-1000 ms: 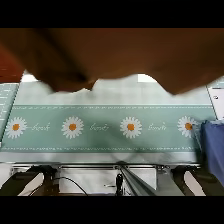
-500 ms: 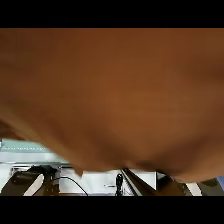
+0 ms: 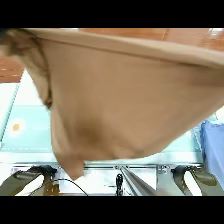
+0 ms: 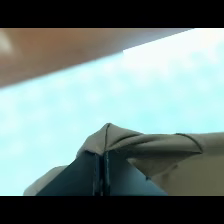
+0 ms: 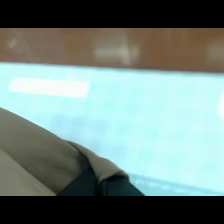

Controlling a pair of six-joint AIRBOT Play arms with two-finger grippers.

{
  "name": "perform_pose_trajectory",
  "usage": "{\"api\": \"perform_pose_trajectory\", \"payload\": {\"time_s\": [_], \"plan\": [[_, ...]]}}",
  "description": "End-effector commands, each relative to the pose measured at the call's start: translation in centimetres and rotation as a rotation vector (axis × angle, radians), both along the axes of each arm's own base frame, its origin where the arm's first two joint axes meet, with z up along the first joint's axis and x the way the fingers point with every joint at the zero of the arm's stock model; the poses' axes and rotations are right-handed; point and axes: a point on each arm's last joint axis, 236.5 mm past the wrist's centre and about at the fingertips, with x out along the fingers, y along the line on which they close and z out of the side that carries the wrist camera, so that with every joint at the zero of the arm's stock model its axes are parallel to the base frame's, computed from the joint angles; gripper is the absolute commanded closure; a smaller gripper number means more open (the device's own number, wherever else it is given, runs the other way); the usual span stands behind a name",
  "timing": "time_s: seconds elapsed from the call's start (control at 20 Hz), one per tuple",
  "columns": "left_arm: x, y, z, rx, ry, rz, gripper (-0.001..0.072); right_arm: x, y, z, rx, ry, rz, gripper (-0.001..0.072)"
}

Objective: Fold the shirts.

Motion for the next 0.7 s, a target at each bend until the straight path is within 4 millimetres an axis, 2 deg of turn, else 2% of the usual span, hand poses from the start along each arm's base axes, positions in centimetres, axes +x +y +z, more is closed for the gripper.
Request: {"api": "perform_pose_trajectory", "payload": {"time_s": [0.0,0.2,0.35,0.5,0.65], "plan": [[6.8,-2.2,-7.4,-0.077,0.142,-0.002,0.0672,6.8,-1.7,-7.2,0.052,0.133,-0.037,0.0692],[13.1,-3.5,-11.9,-0.167,0.146,0.041,0.0672,16.6,-2.4,-12.8,0.179,0.201,-0.046,0.0692],[16.0,-4.1,-14.9,-0.198,0.149,0.059,0.0672,23.3,-2.4,-16.7,0.352,0.203,-0.080,0.0692],[18.1,-4.9,-17.4,-0.240,0.156,0.080,0.0672,28.4,-3.2,-21.4,0.508,0.214,-0.157,0.0692],[19.0,-6.2,-20.7,-0.328,0.234,0.114,0.0671,31.1,-3.6,-25.7,0.603,0.270,-0.210,0.0691]]}}
